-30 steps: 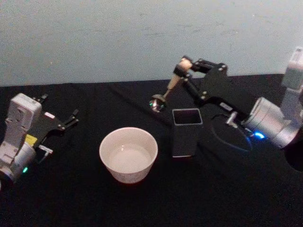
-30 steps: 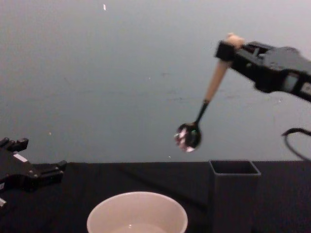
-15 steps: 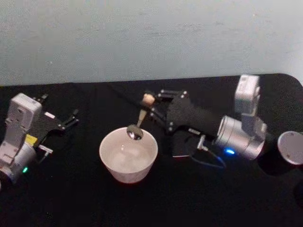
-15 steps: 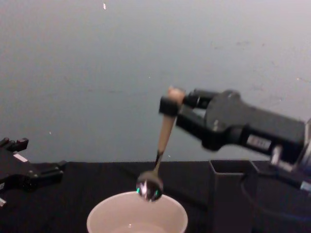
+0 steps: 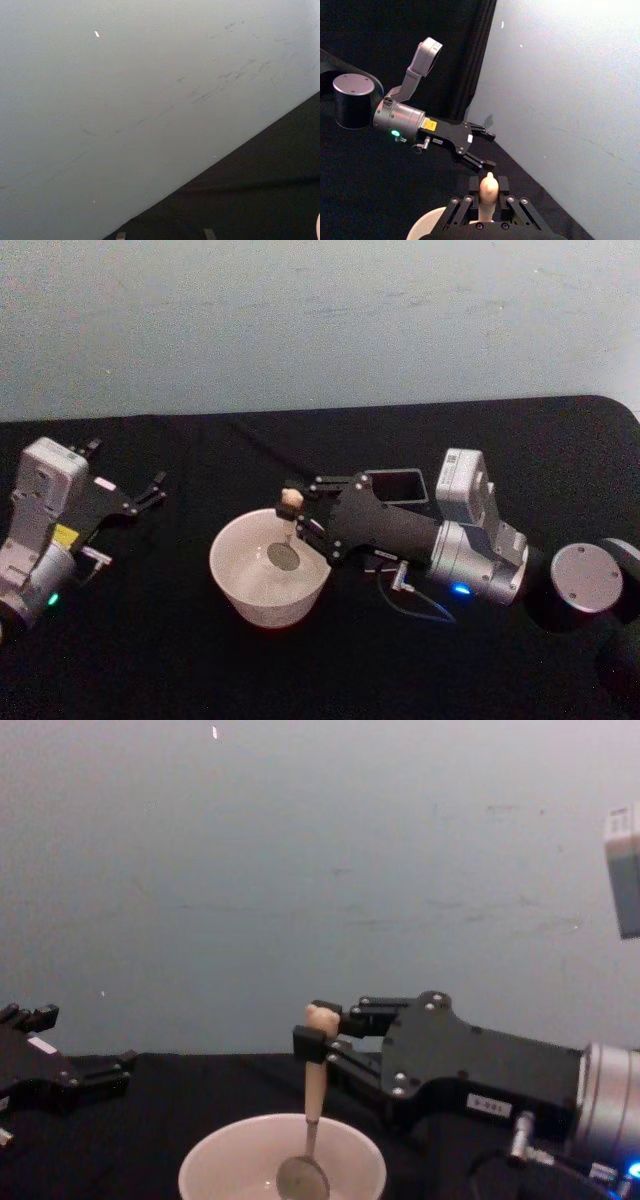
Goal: Pick up the stirring spoon with one hand, stir inside the cup, then place it back in its original position.
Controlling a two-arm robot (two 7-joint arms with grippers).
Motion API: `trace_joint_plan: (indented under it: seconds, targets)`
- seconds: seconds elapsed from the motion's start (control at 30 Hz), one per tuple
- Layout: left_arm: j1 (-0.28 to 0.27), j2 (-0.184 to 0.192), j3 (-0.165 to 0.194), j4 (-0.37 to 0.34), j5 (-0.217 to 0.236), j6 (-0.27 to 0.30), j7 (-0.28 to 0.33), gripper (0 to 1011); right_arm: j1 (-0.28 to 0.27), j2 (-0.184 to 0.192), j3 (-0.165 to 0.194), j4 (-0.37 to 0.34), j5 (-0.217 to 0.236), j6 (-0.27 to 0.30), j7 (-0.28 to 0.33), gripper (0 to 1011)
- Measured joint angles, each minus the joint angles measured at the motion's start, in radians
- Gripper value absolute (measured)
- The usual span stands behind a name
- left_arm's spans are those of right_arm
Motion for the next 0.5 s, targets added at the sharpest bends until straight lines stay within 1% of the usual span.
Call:
trace_joint_plan:
  seconds: [0.27,0.5]
  targets:
    - [0.0,0.0,0.0,0.0,0.0,0.0,0.0,1001,0.004,-0.023,-0.004,0.031,-0.006,-0.008,-0.006,213]
    - [0.0,0.0,0.0,0.0,0.0,0.0,0.0,1001,0.011,-0.039,-0.006,0.057,-0.022,-0.01,-0.019,212]
